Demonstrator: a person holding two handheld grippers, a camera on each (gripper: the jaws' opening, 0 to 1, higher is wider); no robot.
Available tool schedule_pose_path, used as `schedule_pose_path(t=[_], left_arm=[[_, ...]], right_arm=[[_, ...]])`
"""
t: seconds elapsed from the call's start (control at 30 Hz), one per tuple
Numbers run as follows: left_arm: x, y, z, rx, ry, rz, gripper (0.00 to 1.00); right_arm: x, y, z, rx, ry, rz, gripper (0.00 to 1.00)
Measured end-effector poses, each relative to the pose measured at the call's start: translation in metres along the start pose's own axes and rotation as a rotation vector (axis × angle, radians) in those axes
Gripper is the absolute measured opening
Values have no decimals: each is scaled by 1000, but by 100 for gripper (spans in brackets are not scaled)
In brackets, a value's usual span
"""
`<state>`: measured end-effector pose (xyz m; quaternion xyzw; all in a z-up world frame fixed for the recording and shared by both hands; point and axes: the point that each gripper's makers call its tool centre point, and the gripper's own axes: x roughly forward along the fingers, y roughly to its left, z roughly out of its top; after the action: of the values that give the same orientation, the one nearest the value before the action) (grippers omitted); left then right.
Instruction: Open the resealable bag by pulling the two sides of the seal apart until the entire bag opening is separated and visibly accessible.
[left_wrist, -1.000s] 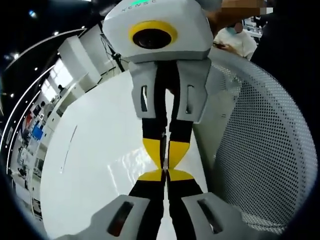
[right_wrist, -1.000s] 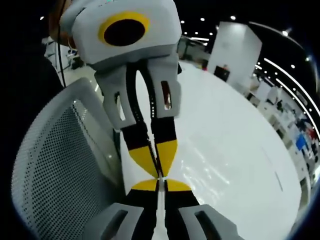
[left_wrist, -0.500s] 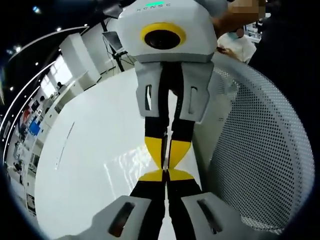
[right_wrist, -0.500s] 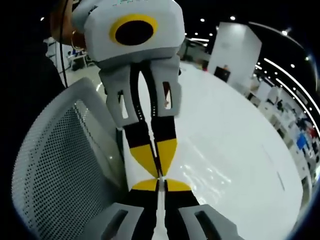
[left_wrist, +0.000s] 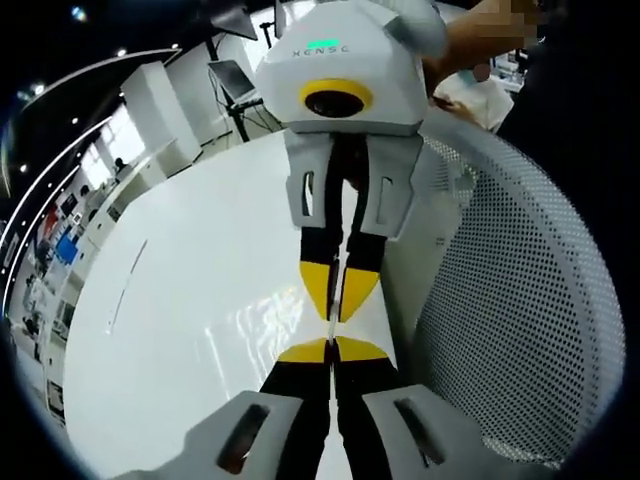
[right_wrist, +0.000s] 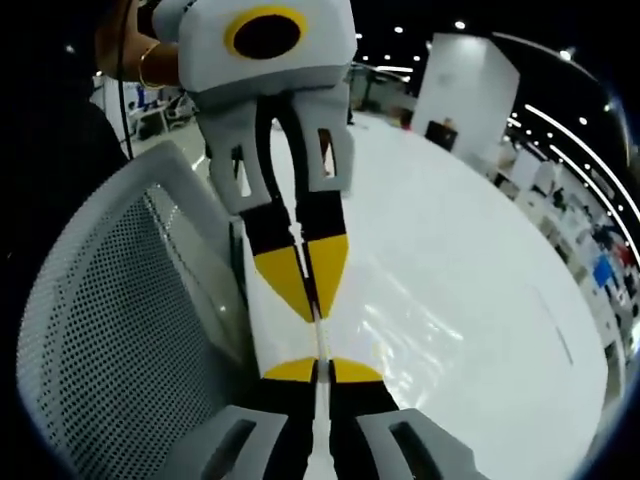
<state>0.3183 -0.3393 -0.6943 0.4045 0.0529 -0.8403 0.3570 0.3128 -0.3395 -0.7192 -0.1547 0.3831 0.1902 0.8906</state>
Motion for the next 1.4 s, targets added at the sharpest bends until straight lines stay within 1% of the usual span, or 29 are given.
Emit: schedule_pose_path(t=[0.13,0.2,0.33,0.53,0.67,0.7,0.73,0.77,0.83,0.97,1.03,1.13,1.17,1.4], left_arm=[[0,-1,1,13,2,-1,0],[-2,-3,2,27,0,-11,0],[-5,-2,2,16,-9,-15,0],[-6,-2,2,12,-13,-9,0],[-5,-1,2,16,-16,-4,0],[-5,0,2,16,-18,2,0],[-5,4,2,25,-20,26,0],[-4,2,2,24,-18,13,0],[-4,3,2,23,-20,20,0],[-1,3,-1,38,-3,20,0],[1,1,2,35,-11,14,1],[5,-1,7,38,-23,5,6],[7,-2,8,44,-21,-2,6],[14,-5,8,67,-4,-28,3]], right_arm=[[-1,-1,0,14,-10,0,0],[-1,-1,-3,9,2,0,0],[-3,0,-11,19,10,1,0],[-3,-1,-12,40,6,-2,0],[-2,-2,-12,23,29,-6,0],[-2,-2,-12,15,34,-7,0],[-2,-3,-12,12,37,-10,0],[-2,-4,-12,6,43,-9,0],[-2,-3,-13,-4,51,-3,0],[-2,-1,-8,11,28,2,0],[-2,0,-6,10,23,4,0],[-1,3,-3,10,16,8,0],[0,3,-2,11,15,9,0],[0,4,1,14,3,9,0]])
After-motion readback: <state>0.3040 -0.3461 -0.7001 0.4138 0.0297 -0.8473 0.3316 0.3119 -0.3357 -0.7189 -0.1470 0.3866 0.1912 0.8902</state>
